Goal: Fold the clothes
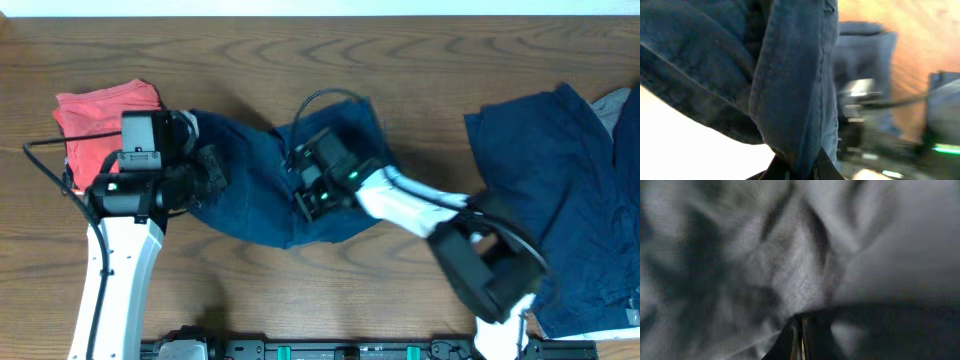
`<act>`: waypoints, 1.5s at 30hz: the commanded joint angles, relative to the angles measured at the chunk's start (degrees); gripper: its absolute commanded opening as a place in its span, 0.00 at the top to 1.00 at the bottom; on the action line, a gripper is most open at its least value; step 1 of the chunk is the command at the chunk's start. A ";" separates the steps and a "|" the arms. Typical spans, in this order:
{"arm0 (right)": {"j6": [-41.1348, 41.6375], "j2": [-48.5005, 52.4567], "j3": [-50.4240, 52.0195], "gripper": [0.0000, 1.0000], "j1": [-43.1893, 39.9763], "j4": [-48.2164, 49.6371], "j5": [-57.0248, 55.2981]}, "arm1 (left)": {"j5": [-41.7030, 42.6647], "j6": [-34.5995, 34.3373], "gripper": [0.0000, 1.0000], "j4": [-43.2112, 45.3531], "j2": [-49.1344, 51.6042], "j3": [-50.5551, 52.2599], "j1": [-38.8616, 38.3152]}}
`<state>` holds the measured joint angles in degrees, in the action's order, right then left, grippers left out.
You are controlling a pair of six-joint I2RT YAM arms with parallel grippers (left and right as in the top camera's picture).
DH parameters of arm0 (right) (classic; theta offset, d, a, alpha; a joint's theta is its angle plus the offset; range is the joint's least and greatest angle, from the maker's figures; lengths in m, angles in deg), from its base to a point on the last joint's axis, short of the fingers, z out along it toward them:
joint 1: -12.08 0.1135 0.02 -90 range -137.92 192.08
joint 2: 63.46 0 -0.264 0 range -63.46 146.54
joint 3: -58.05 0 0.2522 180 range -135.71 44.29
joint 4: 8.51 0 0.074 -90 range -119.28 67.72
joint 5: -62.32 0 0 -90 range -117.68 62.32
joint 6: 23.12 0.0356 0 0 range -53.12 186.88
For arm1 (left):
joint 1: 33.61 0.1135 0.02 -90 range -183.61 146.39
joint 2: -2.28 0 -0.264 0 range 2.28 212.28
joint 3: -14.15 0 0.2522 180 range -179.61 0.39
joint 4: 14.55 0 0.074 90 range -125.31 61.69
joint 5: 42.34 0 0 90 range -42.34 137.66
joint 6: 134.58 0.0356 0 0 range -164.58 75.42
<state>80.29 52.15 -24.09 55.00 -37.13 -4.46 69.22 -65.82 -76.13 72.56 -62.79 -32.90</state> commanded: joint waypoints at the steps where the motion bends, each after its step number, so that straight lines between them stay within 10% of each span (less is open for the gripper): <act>1: 3.80 3.78 0.79 0.97 3.21 2.38 -0.22 | 5.05 -2.08 0.94 0.09 -1.22 -3.52 0.24; 9: 3.80 4.92 -2.01 0.87 5.77 8.15 1.01 | 5.05 -4.15 0.94 1.14 -1.22 -4.24 0.17; 26: -4.83 -6.60 -7.63 0.81 -18.62 -32.13 -14.25 | 4.98 -4.15 0.94 0.22 -0.76 -4.24 -1.36; 45: -2.16 -6.60 7.69 0.87 -15.96 -22.84 -14.01 | 4.76 -17.84 0.94 16.06 9.18 -4.24 -20.15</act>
<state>76.42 43.82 -18.85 36.84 -59.53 -19.38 72.98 -79.37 -62.46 80.01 -65.24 -49.73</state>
